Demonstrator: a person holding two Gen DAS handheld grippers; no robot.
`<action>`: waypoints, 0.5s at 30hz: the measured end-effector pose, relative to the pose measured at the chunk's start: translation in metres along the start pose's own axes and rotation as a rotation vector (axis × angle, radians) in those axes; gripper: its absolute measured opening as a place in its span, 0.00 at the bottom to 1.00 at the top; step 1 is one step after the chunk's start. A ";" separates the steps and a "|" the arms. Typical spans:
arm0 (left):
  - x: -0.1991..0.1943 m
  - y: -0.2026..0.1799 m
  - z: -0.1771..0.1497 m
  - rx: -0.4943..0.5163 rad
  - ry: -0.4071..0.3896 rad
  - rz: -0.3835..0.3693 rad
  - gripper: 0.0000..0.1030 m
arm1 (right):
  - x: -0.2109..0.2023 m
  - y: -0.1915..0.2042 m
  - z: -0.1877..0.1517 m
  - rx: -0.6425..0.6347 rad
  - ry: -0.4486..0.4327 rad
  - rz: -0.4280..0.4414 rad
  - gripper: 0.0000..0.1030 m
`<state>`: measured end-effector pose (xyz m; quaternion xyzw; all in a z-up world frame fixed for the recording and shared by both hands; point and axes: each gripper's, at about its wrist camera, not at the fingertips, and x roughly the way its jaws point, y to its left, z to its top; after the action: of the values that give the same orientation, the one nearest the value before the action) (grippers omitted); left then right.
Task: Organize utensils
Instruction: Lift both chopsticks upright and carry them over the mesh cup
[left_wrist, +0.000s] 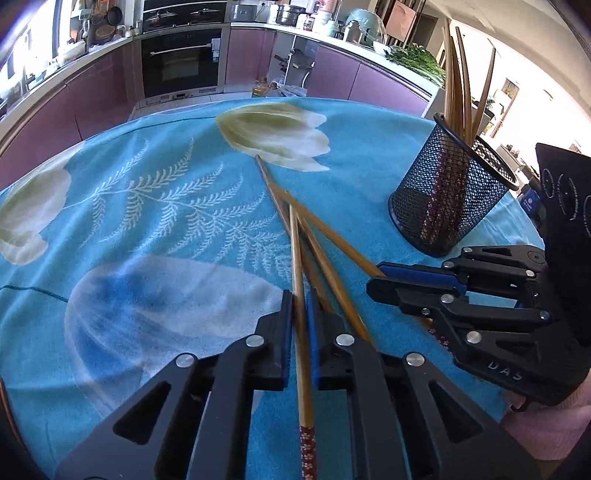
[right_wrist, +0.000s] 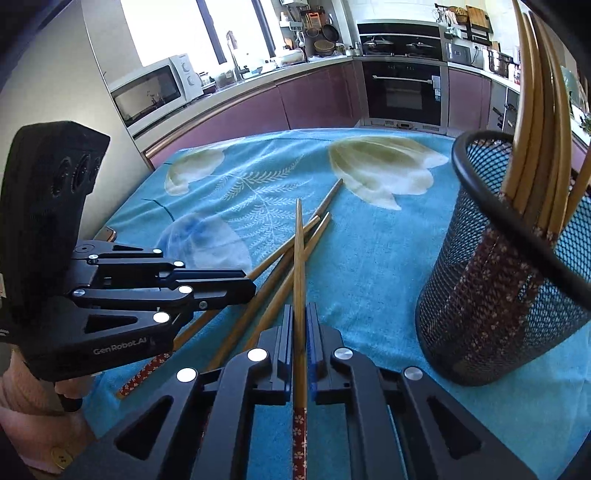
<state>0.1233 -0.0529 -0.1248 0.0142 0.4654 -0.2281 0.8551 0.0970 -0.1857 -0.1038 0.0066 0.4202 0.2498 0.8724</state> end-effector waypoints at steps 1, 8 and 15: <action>-0.002 -0.001 0.000 -0.001 -0.007 0.004 0.07 | -0.005 0.000 0.001 -0.003 -0.012 0.002 0.06; -0.037 -0.008 0.005 0.013 -0.082 -0.049 0.07 | -0.050 -0.002 0.009 -0.011 -0.117 0.025 0.06; -0.083 -0.019 0.014 0.029 -0.180 -0.146 0.07 | -0.090 -0.012 0.013 0.008 -0.212 0.030 0.06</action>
<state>0.0888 -0.0420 -0.0469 -0.0279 0.3831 -0.2971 0.8742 0.0649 -0.2334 -0.0329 0.0431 0.3263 0.2591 0.9080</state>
